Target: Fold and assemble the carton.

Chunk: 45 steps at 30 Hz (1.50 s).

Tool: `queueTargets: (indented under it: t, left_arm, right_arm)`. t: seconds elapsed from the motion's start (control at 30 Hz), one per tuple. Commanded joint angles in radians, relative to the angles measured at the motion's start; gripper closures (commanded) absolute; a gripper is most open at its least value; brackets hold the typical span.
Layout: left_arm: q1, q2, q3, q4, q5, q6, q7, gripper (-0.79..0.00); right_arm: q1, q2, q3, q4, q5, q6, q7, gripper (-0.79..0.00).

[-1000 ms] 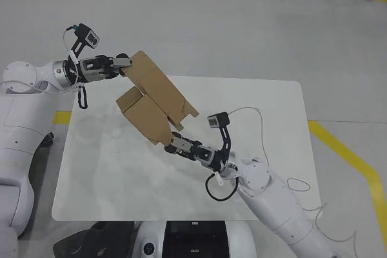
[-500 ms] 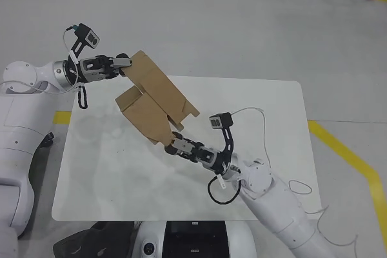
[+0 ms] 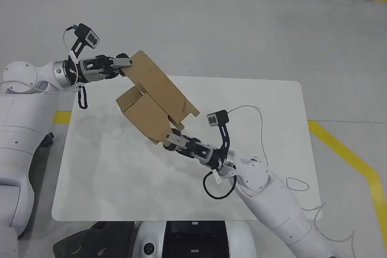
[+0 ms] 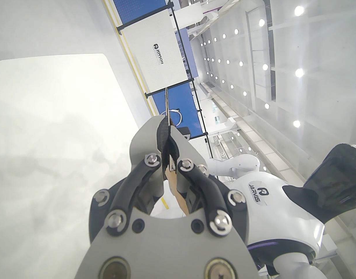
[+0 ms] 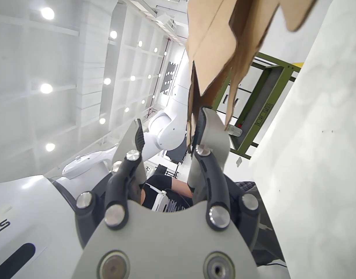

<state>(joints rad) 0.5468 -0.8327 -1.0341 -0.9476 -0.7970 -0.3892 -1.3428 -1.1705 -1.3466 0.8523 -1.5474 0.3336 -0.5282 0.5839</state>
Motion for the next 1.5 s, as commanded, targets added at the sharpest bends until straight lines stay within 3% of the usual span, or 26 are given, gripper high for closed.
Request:
queueTargets:
  t: [0.0, 0.17, 0.4, 1.17, 1.47]
  left_arm:
    - [0.000, 0.000, 0.000, 0.000, 0.000, 0.000, 0.000, 0.000]
    - [0.000, 0.000, 0.000, 0.000, 0.000, 0.000, 0.000, 0.000]
    - [0.000, 0.000, 0.000, 0.000, 0.000, 0.000, 0.000, 0.000]
    - [0.106, 0.017, -0.078, -0.161, 0.167, 0.024, 0.111, 0.000]
    - [0.116, 0.017, -0.091, -0.180, 0.183, 0.044, 0.089, 0.000]
  right_arm:
    - [0.002, -0.002, -0.001, 0.003, -0.004, 0.002, -0.002, -0.203]
    - [0.003, -0.004, -0.001, 0.005, -0.014, 0.006, -0.009, 0.000]
    - [-0.016, -0.003, 0.018, -0.028, -0.020, 0.000, -0.019, 0.000]
    - [-0.109, 0.023, 0.135, -0.149, -0.012, 0.053, -0.016, 0.000]
    - [-0.126, 0.035, 0.210, -0.168, -0.008, 0.069, -0.030, 0.000]
